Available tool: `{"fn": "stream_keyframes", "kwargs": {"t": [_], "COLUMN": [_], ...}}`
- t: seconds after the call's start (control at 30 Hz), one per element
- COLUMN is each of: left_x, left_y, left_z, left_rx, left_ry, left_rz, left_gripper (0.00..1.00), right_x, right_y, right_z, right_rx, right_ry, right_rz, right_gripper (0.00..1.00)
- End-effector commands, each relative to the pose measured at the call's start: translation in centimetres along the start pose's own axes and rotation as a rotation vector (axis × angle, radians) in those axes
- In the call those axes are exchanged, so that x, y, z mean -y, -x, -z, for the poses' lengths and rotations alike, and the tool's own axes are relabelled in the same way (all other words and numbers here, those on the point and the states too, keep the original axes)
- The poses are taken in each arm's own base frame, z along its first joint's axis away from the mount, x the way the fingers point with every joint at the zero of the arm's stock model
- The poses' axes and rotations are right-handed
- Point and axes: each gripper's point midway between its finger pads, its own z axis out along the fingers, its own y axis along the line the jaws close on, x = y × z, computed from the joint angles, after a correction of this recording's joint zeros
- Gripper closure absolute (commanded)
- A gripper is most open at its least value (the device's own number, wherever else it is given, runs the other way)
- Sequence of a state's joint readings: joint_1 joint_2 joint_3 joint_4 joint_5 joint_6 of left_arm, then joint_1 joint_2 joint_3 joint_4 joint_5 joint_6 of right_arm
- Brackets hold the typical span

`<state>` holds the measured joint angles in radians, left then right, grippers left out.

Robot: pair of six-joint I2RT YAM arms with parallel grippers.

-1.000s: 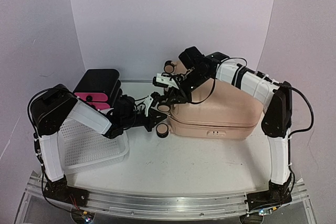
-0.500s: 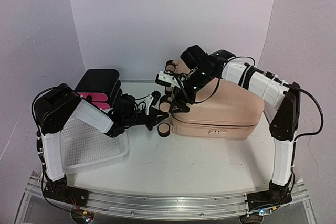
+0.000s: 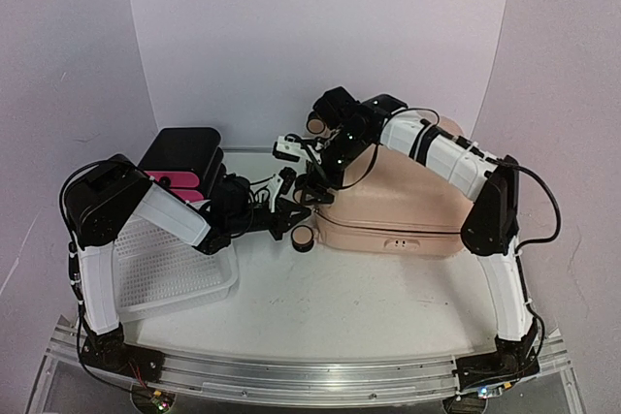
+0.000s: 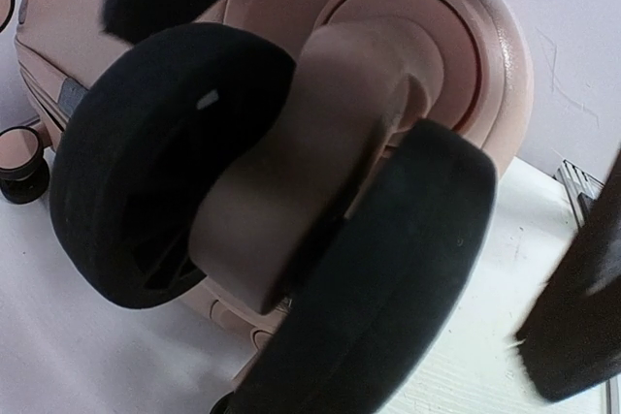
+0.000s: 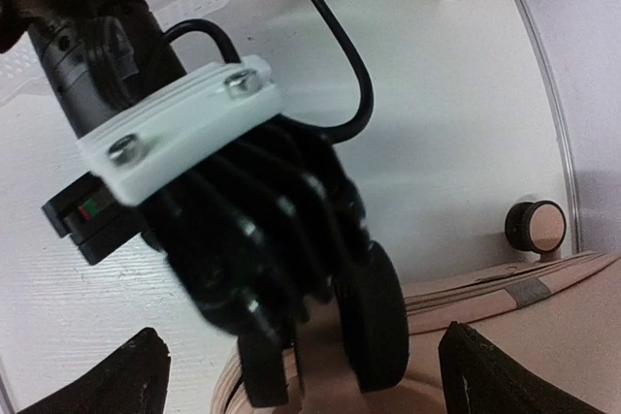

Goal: Open, take out, and arrange the luggage

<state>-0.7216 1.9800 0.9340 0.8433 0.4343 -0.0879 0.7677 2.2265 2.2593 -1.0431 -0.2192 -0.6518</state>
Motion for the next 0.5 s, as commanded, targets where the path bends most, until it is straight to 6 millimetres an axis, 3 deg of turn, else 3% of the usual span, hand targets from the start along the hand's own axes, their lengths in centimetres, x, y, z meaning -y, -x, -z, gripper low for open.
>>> {"fn": "stream_keyframes", "kwargs": {"t": [0.0,0.1,0.27,0.47], "left_x": [-2.7,-2.6,-2.6,-2.7], "left_y": [3.4,3.4,3.6,3.5], "left_z": [0.7,0.7,0.8,0.7], "left_rx": [0.108,0.109,0.113,0.110], "left_ry": [0.103,0.103,0.108,0.107], "left_rz": [-0.015,-0.018,-0.029,-0.029], "left_gripper": [1.00,1.00,1.00,1.00], "right_x": [1.6,1.7,-1.0,-3.2], "right_y": [-0.9,-1.5,-3.1,-4.6], "right_z": [-1.2,-2.3,-2.9,-2.7], "right_rx": [-0.068,-0.095,-0.134,-0.214], "right_ry": [-0.047,-0.037,0.091,0.154], "right_rz": [0.021,0.053,0.059,0.117], "right_gripper": [0.02,0.02,0.31,0.52]}}
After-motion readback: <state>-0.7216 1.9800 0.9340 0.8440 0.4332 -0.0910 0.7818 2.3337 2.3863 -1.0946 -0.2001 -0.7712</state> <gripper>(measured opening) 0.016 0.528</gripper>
